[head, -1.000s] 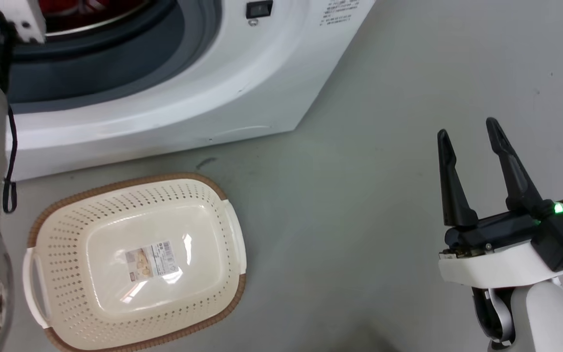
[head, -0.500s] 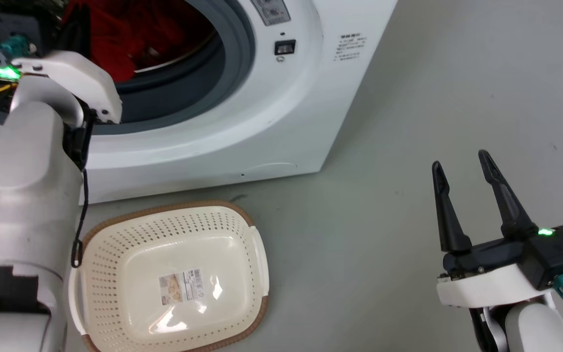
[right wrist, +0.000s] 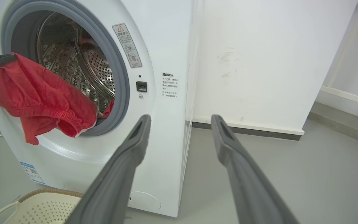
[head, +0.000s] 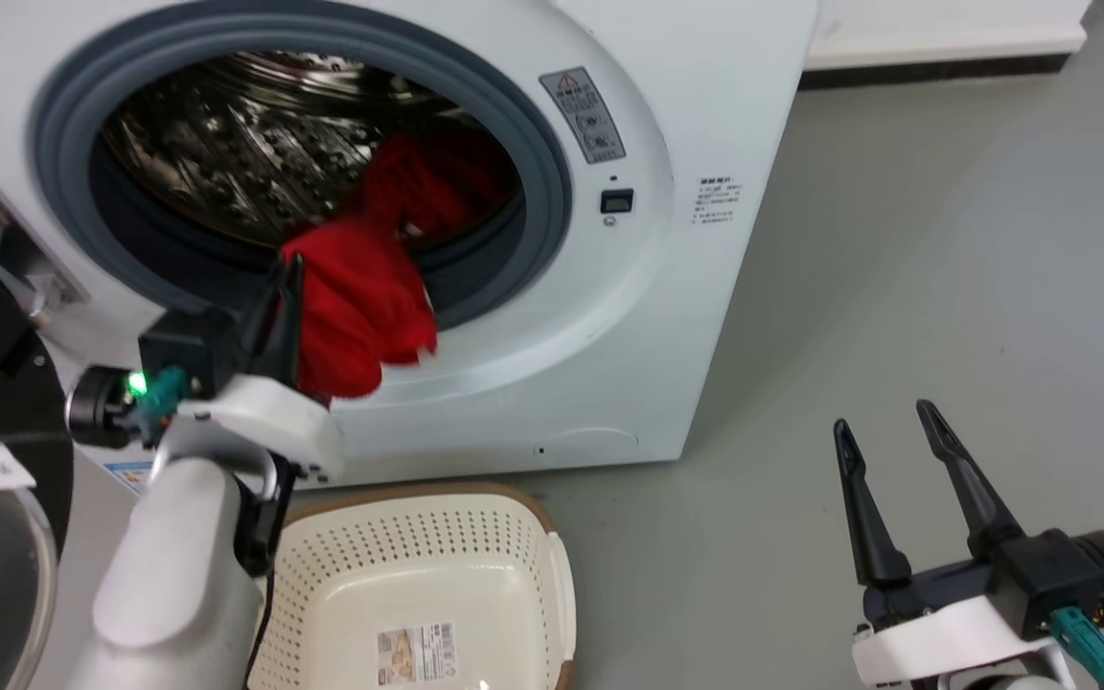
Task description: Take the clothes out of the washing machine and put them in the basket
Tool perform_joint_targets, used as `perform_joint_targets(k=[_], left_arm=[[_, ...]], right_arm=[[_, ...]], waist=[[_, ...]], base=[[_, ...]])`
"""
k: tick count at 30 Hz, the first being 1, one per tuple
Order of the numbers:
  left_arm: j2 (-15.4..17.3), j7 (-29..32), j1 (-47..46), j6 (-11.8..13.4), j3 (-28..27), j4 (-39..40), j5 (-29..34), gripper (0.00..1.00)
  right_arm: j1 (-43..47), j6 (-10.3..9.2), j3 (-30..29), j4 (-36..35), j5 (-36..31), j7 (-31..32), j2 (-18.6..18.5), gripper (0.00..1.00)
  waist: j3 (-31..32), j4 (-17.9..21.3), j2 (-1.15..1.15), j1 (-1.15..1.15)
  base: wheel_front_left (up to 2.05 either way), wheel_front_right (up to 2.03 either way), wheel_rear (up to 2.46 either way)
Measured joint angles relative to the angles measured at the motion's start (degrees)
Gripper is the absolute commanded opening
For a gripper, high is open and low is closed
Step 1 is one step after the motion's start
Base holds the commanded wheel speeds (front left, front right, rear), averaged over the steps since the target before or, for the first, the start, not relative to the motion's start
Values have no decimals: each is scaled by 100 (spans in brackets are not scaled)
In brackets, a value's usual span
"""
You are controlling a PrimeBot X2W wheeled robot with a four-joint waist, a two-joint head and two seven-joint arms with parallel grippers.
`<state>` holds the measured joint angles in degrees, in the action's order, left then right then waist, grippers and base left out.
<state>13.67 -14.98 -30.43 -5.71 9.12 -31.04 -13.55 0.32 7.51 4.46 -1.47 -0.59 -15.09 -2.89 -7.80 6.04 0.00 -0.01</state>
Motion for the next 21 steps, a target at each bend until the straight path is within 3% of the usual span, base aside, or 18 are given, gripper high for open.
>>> perform_joint_targets(k=[10, 21], left_arm=[[-80, 20, 1140, 156, 154, 1284, 62, 0], [-14, 435, 2167, 326, 336, 2707, 62, 0]], right_arm=[[343, 0, -21, 57, -11, 0, 0, 100], [481, 0, -53, 109, -26, 0, 0, 100]], waist=[[474, -184, 0, 0], [716, -300, 0, 1]], base=[[0, 0, 0], [0, 0, 0]])
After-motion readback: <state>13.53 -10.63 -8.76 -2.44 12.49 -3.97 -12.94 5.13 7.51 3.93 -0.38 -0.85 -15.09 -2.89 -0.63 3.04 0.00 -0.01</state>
